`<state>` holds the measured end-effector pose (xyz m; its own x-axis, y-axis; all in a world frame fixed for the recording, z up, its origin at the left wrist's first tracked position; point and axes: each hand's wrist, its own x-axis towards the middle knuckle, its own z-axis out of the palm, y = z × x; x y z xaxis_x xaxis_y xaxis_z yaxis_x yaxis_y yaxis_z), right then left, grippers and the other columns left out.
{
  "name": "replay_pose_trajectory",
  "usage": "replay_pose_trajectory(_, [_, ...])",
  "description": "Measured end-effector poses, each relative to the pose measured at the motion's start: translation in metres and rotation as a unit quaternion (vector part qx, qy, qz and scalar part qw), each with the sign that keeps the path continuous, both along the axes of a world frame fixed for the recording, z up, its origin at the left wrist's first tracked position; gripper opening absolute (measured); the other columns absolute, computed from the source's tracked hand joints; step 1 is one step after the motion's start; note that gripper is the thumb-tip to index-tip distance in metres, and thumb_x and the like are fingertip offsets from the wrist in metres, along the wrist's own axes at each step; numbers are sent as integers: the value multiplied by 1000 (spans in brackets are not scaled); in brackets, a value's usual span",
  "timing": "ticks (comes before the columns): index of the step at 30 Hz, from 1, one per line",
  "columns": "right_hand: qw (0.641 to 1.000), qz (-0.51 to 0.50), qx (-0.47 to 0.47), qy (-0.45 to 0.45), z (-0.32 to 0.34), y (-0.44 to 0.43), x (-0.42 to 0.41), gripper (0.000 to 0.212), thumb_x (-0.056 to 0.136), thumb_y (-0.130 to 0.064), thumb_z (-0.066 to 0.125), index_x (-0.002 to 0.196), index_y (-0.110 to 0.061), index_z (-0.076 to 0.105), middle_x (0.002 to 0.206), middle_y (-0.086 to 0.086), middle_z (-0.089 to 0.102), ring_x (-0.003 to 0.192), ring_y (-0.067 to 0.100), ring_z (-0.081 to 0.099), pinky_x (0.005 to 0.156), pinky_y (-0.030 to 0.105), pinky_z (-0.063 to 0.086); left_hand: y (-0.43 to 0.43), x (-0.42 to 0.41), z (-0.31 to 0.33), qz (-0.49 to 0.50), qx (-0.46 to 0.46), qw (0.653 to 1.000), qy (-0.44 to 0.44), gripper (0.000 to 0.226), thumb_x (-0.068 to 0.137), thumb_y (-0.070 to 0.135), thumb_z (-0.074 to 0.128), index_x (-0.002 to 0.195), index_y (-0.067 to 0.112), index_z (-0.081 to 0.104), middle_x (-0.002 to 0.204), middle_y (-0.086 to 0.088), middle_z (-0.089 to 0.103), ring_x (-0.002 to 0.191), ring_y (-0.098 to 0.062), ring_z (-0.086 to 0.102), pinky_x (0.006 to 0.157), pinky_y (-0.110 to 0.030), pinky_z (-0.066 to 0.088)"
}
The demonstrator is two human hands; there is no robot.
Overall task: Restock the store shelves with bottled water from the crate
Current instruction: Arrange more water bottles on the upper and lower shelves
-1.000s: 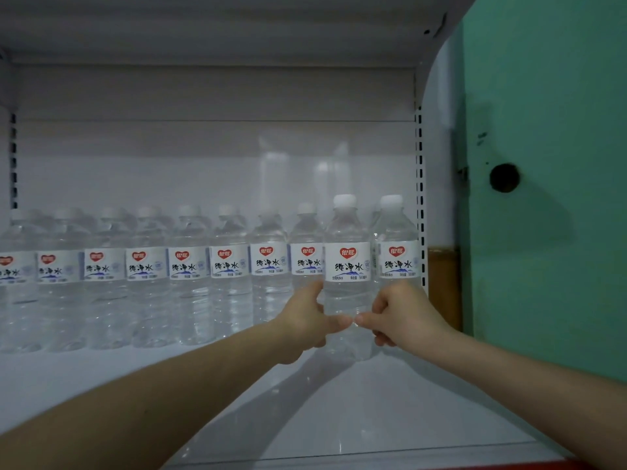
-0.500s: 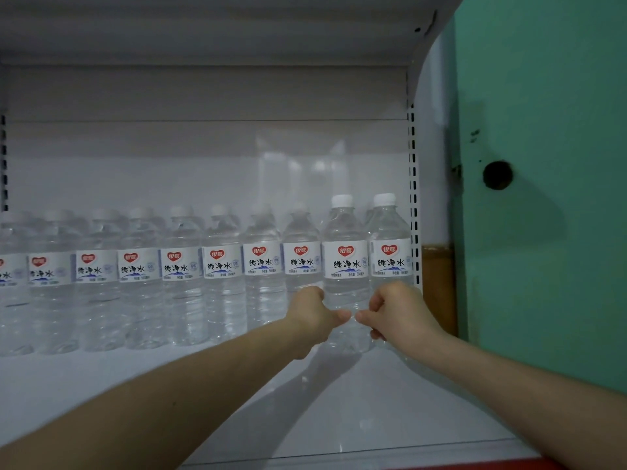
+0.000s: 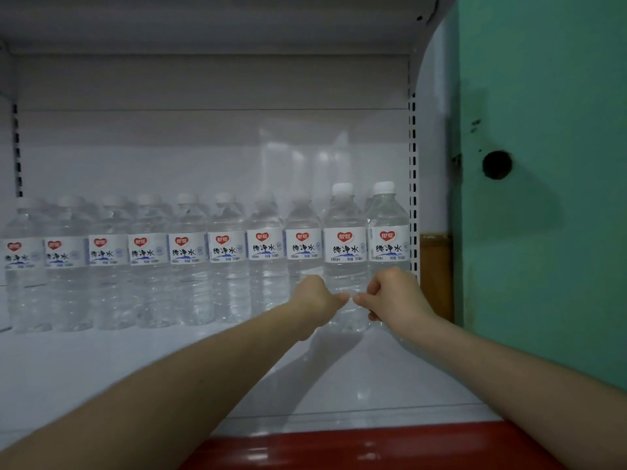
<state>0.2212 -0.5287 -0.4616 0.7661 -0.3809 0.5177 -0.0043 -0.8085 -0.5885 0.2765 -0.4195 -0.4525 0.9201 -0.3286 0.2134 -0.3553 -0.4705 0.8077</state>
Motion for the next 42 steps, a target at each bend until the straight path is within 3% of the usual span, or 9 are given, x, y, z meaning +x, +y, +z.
replay_pose_trajectory(5, [1000, 28, -2, 10, 11, 2, -13, 21, 85, -23, 66, 84, -2, 66, 76, 12, 68, 72, 21, 67, 69, 30, 51, 15, -21, 9, -21, 8, 999, -38, 30, 92, 24, 56, 99, -5, 54, 69, -4, 40, 65, -17, 45, 64, -29, 47])
replay_pose_trajectory(8, [991, 117, 66, -30, 23, 16, -33, 15, 85, -18, 67, 93, -6, 62, 78, 8, 67, 69, 14, 65, 69, 32, 54, 38, -38, 17, -22, 11, 991, -133, 25, 91, 26, 58, 73, 14, 45, 70, -5, 36, 66, -19, 38, 62, -28, 34])
replay_pose_trajectory(10, [973, 187, 128, -50, 25, 35, -49, 13, 84, -15, 67, 93, -7, 61, 79, 8, 68, 67, 11, 66, 70, 26, 57, 60, -51, 19, -28, 17, 983, -178, 22, 89, 29, 58, 77, 12, 51, 68, -7, 42, 64, -19, 42, 62, -27, 37])
replay_pose_trajectory(13, [945, 267, 177, -65, 17, 68, -70, 14, 84, -12, 67, 94, -4, 63, 80, 11, 70, 65, 11, 68, 68, 23, 57, 98, -72, 14, -40, -17, 977, -210, 22, 88, 30, 60, 97, 10, 67, 89, -7, 68, 85, -22, 64, 80, -36, 53])
replay_pose_trajectory(18, [899, 373, 219, -66, -23, 131, -95, 4, 84, -8, 64, 87, -5, 65, 74, 7, 71, 67, 14, 70, 69, 25, 57, 165, -109, -27, 2, -59, 965, -257, 25, 87, 28, 61, 105, 12, 67, 94, -1, 70, 86, -12, 64, 83, -31, 52])
replay_pose_trajectory(25, [857, 478, 184, 49, -127, 228, -117, 6, 84, -15, 65, 88, -19, 65, 80, 0, 73, 75, 11, 72, 68, 20, 56, 280, -173, -136, 52, -71, 984, -157, 11, 85, 30, 60, 95, 27, 64, 91, 9, 70, 85, -3, 66, 77, -22, 54])
replay_pose_trajectory(33, [817, 481, 127, 292, -287, 331, -136, 19, 86, -18, 65, 103, -13, 58, 95, 12, 71, 88, 20, 69, 81, 32, 56, 373, -228, -316, 177, -47, 982, 51, 16, 95, 19, 50, 102, 14, 64, 93, -8, 69, 91, -20, 66, 82, -38, 53])
replay_pose_trajectory(37, [802, 463, 47, 374, -360, 361, -143, 31, 82, -21, 69, 107, -6, 60, 86, 7, 65, 80, 23, 63, 79, 36, 52, 394, -248, -404, 224, -13, 966, 127, 29, 96, 24, 48, 120, 10, 57, 102, 0, 63, 88, -13, 63, 71, -22, 54])
replay_pose_trajectory(42, [752, 437, -71, 488, -439, 389, -149, 29, 89, -20, 59, 107, 2, 64, 98, 17, 68, 78, 22, 58, 66, 29, 46, 405, -256, -510, 287, 25, 930, 228, 26, 94, 22, 48, 109, 3, 59, 106, -15, 65, 93, -29, 61, 81, -41, 52])
